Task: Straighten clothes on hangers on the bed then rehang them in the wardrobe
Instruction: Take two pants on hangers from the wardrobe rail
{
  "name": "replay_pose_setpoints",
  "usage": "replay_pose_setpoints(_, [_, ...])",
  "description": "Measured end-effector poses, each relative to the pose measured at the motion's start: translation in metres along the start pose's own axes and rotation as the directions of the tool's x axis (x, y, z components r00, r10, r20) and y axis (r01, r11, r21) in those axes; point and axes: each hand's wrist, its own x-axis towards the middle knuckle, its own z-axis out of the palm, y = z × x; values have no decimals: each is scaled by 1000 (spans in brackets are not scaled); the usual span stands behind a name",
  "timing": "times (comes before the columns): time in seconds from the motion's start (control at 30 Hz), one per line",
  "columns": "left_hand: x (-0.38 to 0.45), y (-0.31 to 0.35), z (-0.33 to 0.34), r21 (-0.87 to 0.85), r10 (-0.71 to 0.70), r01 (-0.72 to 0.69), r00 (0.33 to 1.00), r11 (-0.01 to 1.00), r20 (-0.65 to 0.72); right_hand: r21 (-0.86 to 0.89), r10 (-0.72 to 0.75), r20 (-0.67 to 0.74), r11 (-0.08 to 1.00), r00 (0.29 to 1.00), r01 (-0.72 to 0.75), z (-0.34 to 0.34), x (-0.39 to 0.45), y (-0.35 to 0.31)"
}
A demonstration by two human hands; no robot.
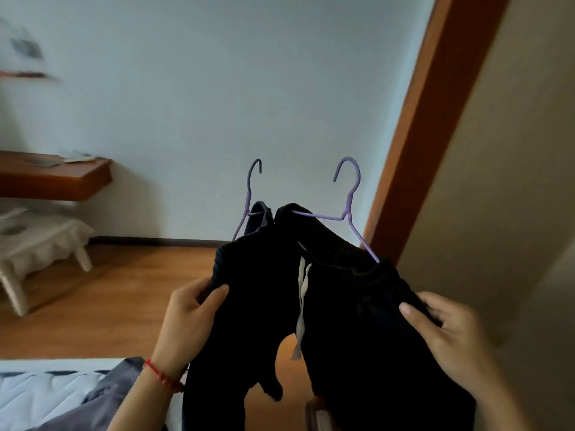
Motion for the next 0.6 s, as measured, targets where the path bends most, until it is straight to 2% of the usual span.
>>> replay_pose_setpoints(0.23, [21,-22,-67,155,22,23,958,988,-285,87,-145,145,987,979,134,83,76,-20])
replay_pose_setpoints(0.47, [19,-53,-125,202,-40,161,866,966,-499,188,-258,303,960,917,208,166,131,-31])
replay_pose_setpoints(0.6, [18,-76,-149,223,-103,303,775,927,-624,226,-293,380,949,877,219,211,166,-32])
